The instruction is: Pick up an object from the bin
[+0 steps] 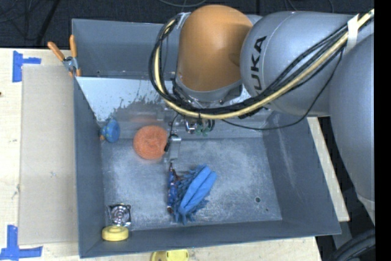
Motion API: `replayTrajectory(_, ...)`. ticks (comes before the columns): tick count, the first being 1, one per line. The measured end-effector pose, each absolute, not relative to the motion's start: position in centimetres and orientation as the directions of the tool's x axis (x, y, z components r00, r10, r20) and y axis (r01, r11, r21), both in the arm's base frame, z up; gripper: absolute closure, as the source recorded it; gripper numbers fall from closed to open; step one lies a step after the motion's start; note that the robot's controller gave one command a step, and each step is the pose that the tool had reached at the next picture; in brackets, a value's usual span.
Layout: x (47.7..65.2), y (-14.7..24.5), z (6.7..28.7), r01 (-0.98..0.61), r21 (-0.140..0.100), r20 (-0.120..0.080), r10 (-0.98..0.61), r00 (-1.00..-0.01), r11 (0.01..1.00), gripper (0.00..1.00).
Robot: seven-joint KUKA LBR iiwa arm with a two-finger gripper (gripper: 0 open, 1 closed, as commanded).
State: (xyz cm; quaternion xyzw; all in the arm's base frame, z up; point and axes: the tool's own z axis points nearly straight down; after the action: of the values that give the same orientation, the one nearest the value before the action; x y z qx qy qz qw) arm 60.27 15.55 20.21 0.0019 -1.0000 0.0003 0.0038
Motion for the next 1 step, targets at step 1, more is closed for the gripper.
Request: replayTrajectory(1, 60.42, 15.44, 20.72, 0.000, 0.000, 0.001, 0.000, -1.000, 1.000, 0.00)
